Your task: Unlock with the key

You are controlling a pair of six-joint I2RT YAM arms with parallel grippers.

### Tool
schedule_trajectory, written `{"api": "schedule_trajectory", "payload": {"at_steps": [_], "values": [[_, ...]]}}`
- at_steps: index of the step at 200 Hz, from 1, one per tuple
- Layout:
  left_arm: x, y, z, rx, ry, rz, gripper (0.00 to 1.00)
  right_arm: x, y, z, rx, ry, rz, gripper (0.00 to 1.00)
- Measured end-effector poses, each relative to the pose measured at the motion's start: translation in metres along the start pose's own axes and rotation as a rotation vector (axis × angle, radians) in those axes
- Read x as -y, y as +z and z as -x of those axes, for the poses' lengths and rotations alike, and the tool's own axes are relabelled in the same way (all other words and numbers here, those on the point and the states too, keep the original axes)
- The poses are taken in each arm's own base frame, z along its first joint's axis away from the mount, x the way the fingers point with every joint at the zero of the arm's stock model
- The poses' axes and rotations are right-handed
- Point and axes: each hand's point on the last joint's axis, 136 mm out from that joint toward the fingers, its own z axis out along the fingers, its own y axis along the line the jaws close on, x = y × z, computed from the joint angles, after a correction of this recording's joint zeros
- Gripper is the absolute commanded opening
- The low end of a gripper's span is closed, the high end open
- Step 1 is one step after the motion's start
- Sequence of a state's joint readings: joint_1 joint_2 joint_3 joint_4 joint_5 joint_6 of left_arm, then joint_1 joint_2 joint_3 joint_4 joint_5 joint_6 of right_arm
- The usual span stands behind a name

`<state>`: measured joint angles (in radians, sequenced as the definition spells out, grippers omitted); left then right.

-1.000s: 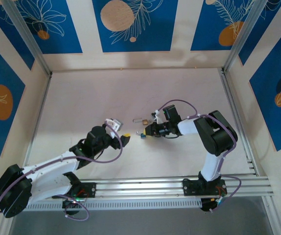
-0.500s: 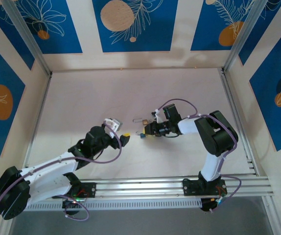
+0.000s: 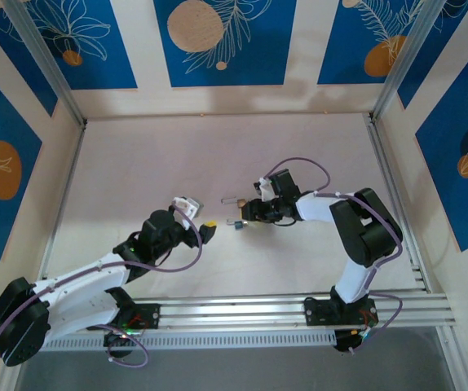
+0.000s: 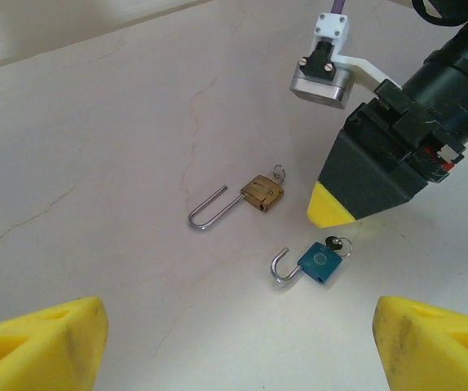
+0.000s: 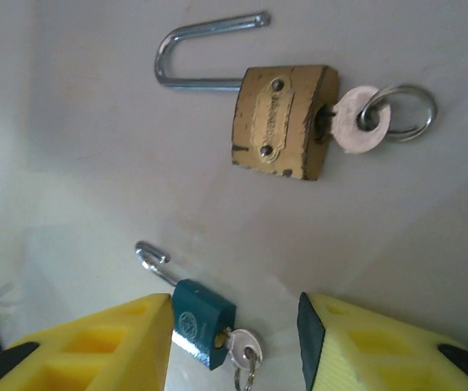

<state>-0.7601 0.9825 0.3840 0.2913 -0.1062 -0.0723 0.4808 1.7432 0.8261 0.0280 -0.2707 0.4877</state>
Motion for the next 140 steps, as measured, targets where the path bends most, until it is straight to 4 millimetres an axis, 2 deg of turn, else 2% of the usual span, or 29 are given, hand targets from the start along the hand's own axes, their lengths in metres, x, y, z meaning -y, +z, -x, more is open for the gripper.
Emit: {"api": "schedule_trajectory", "payload": {"at_steps": [31,65,102,140], "values": [[0.0,0.0,0.0,0.0,0.0,0.0,0.84,-0.01,0.005,0.003,-0.001,-0.089,-0.105,0.48],[0.0,0.0,-0.001,-0.003,0.0,0.001,0.84,-0.028,0.017,0.016,0.007,-0.18,-0.164,0.48],[-0.001,-0.004,0.002,0.01,-0.001,0.006,0.84,-0.02,0.031,0.008,-0.032,-0.202,-0.227,0.47],[-0.003,-0.006,0.001,0.014,-0.001,0.012,0.84,-0.019,0.031,0.011,-0.03,-0.206,-0.255,0.46]]}}
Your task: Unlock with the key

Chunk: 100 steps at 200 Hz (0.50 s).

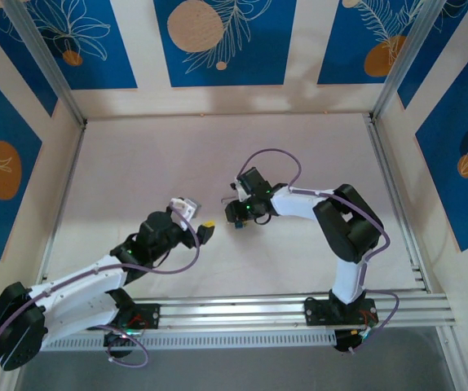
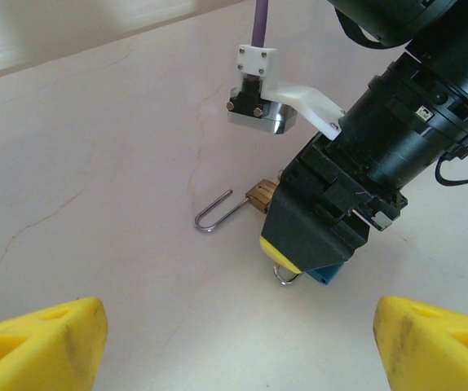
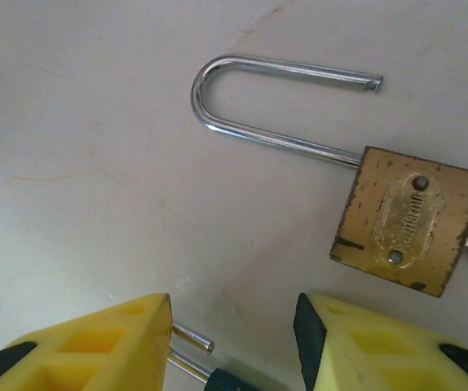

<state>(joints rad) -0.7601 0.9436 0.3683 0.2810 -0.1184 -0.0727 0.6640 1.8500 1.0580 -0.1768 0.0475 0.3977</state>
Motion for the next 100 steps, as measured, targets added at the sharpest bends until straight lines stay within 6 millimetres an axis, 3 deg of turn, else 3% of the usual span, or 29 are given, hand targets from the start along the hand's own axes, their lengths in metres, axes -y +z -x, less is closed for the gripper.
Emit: {"api": "schedule_trajectory", "payload": {"at_steps": [100], "values": [[-0.0017,0.0001,-0.0102,-0.021,0.001,0.008,0.84,0.0024,0.004,-0.0011,-0.017,-0.045,-0.145,0.46]]}}
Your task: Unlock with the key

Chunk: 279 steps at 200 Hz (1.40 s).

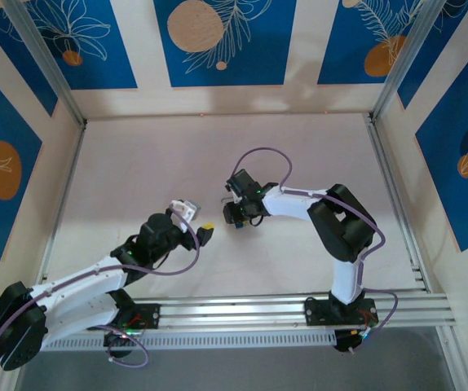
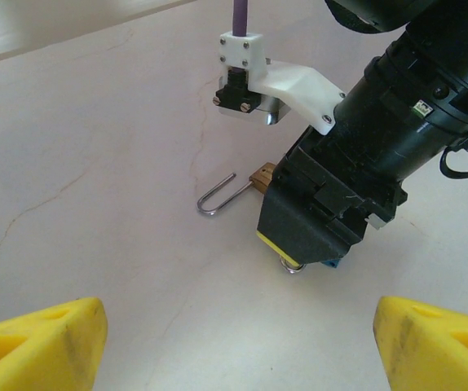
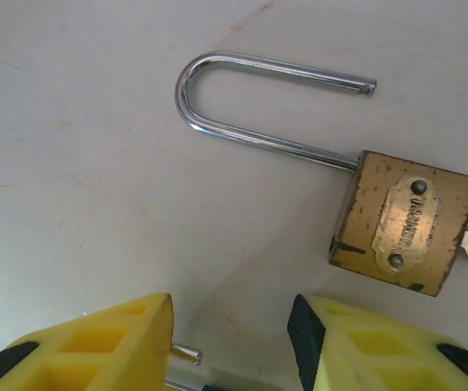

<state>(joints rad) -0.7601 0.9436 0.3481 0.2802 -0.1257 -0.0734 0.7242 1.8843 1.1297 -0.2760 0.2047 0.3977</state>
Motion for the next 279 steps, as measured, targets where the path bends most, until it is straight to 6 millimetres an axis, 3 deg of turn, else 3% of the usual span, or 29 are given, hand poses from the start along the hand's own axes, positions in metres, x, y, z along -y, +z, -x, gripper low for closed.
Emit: {"api": "schedule_trajectory", "payload": {"at_steps": [60,110,123,139,150,170,176,181,188,210,217,244,266,279], "values": [[-0.004,-0.005,0.001,0.004,-0.009,0.018,0.84,-0.002,-0.001,0.0,-0.001,-0.003,0.001,0.47],[-0.022,-0.035,0.031,0.13,-0.069,0.107,0.84,0.002,-0.009,-0.003,0.014,0.013,0.012,0.48],[-0.03,-0.042,0.032,0.145,-0.093,0.153,0.87,0.004,-0.017,-0.003,0.026,0.021,0.01,0.48],[-0.041,-0.049,0.027,0.136,-0.121,0.212,1.0,0.002,-0.028,0.003,0.054,0.023,0.017,0.49],[-0.048,-0.052,0.022,0.124,-0.145,0.252,1.0,0.0,-0.039,0.009,0.084,0.022,0.025,0.51],[-0.06,-0.059,0.015,0.082,-0.164,0.323,1.0,-0.007,-0.065,0.024,0.153,0.017,0.049,0.55],[-0.063,-0.062,0.016,0.072,-0.166,0.344,1.0,-0.009,-0.074,0.028,0.177,0.014,0.058,0.66],[-0.065,-0.064,0.018,0.067,-0.168,0.359,1.0,-0.011,-0.082,0.032,0.196,0.008,0.065,0.7],[-0.069,-0.067,0.022,0.065,-0.168,0.379,1.0,-0.013,-0.092,0.036,0.222,0.001,0.074,0.82],[-0.076,-0.078,0.048,0.088,-0.18,0.424,1.0,-0.02,-0.13,0.05,0.321,-0.019,0.107,0.92],[-0.076,-0.08,0.056,0.096,-0.18,0.426,1.0,-0.022,-0.145,0.054,0.357,-0.027,0.117,1.0],[-0.075,-0.084,0.085,0.112,-0.153,0.425,1.0,-0.029,-0.209,0.07,0.527,-0.069,0.155,0.99],[-0.077,-0.081,0.088,0.102,-0.12,0.447,1.0,-0.038,-0.273,0.078,0.712,-0.14,0.197,0.99],[-0.078,-0.077,0.087,0.095,-0.082,0.458,1.0,-0.039,-0.299,0.08,0.792,-0.159,0.204,0.99]]}}
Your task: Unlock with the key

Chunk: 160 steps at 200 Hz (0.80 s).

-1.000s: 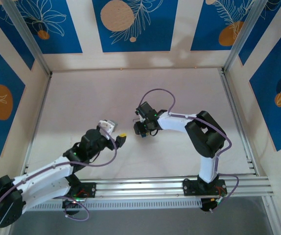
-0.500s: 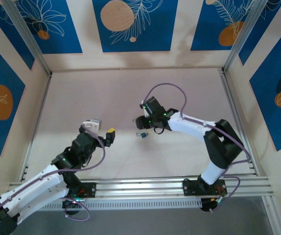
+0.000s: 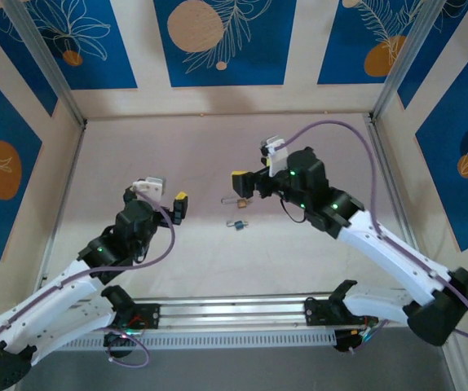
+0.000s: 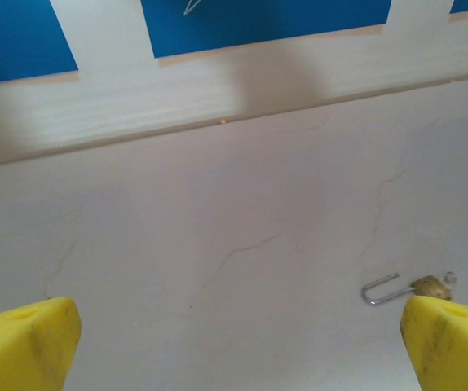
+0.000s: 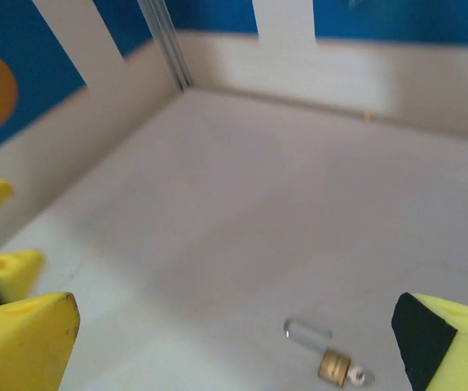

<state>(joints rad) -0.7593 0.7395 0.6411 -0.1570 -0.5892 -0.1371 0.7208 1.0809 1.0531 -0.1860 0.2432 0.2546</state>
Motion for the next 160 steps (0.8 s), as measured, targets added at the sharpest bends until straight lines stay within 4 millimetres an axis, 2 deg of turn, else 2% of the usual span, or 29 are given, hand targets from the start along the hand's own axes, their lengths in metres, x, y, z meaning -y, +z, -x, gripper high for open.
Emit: {"api": "schedule_trajectory", "payload": {"at_steps": [11,25,51,77,98,120,142,160], "values": [[0.002,0.003,-0.002,0.018,0.043,-0.002,1.0,0.003,-0.006,0.008,0.04,-0.017,-0.02,0.99],[0.005,0.008,-0.01,0.043,0.106,-0.01,1.0,0.013,-0.005,0.007,0.047,-0.041,-0.077,0.99],[0.012,0.017,-0.035,0.104,0.238,-0.031,1.0,0.045,0.006,-0.023,-0.021,-0.058,-0.212,0.99],[0.009,0.021,-0.052,0.155,0.327,-0.006,1.0,0.076,0.0,-0.041,-0.037,-0.029,-0.29,0.99],[-0.007,0.024,-0.045,0.19,0.337,0.062,1.0,0.09,-0.011,-0.038,0.007,-0.014,-0.311,0.99],[-0.036,0.031,-0.043,0.207,0.301,0.163,1.0,0.096,-0.018,-0.03,0.053,-0.01,-0.3,0.99],[-0.061,0.045,-0.066,0.156,0.27,0.24,1.0,0.102,-0.022,-0.031,0.071,-0.004,-0.286,0.99],[-0.073,0.058,-0.09,0.09,0.262,0.272,1.0,0.108,-0.023,-0.036,0.07,0.004,-0.28,0.99]]}}
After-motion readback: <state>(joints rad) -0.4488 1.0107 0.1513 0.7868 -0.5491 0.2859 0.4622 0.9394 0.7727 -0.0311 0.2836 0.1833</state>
